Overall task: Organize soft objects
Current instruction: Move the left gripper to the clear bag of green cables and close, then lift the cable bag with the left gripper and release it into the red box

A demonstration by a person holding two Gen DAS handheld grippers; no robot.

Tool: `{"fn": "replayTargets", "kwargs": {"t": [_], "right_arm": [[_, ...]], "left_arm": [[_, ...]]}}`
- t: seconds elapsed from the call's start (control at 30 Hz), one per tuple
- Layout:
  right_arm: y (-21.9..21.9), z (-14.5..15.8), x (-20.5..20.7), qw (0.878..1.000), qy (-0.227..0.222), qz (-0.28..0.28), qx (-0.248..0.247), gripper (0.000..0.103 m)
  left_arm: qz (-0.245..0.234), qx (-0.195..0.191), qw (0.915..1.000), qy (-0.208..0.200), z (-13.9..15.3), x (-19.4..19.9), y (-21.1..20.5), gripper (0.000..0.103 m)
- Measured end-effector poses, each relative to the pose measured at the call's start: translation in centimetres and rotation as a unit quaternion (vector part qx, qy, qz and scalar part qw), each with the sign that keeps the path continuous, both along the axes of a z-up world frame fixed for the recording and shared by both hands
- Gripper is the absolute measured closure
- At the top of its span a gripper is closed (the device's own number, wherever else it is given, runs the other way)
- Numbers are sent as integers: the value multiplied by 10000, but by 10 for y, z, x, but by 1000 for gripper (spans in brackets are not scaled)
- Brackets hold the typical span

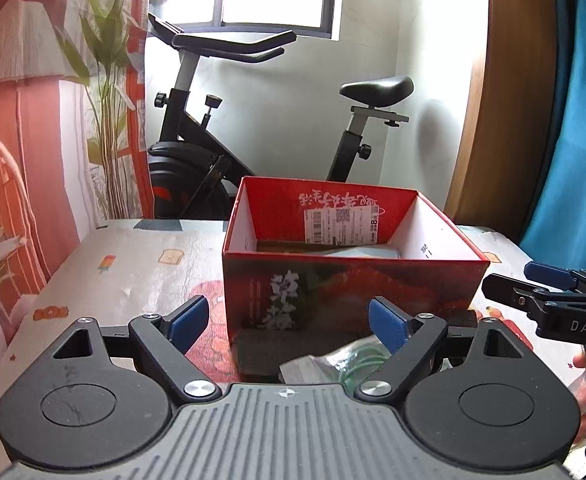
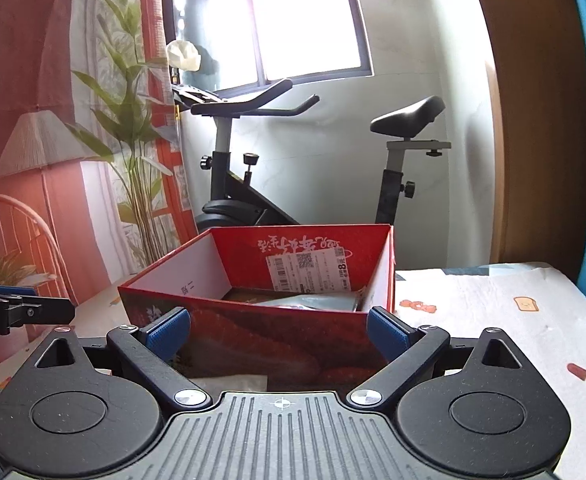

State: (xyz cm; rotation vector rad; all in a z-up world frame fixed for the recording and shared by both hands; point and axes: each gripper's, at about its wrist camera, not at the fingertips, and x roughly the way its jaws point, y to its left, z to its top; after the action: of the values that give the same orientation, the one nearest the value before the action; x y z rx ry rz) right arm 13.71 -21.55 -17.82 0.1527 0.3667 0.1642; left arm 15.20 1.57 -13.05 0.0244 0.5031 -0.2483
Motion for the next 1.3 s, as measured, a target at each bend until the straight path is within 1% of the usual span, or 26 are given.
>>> {"fn": "replayTargets", "kwargs": {"t": [0.13,0.27,0.37,0.43,0.47,0.53,0.6,0.7,0.8,0.9,1.0,1.2,1.3], "right_arm": [[5,-18,-19,10000,71,-10,-16,10],[19,-33,-34,9991,162,162,-353,12],[23,-36,-39,9988,158,296,-355,14],[26,-38,-40,9985,156,350,-393,16],[28,-38,-39,9983,155,378,-422,17],[29,-41,-38,9979,163,416,-465,24],[29,-43,-36,9976,207,413,-510,33],[30,-47,-33,9971,252,506,-515,41],[31,-53,-27,9964,359,624,-457,45],[31,-61,-21,9956,497,734,-304,46],[34,-66,-15,9945,568,839,-278,46],[35,-76,-4,9929,702,944,-196,46],[34,-79,-2,9925,703,998,-118,46]], "left_arm": [[73,-256,9996,99,-17,-22,-1,15],[-9,-263,9991,324,-34,-32,-3,16],[63,-459,9974,547,-42,-30,4,20],[106,-574,9962,645,-46,-30,8,25],[128,-613,9957,678,-47,-30,9,27],[143,-683,9948,737,-50,-28,11,33],[101,-784,9935,816,-53,-26,12,35],[45,-925,9913,940,-59,-21,11,37],[-7,-916,9906,1012,-65,-17,7,40],[-65,-948,9896,1080,-71,-12,4,41],[-112,-1022,9876,1187,-76,-5,3,45],[-119,-1168,9823,1461,-88,10,2,46],[-174,-1221,9811,1490,-92,15,2,47]]}}
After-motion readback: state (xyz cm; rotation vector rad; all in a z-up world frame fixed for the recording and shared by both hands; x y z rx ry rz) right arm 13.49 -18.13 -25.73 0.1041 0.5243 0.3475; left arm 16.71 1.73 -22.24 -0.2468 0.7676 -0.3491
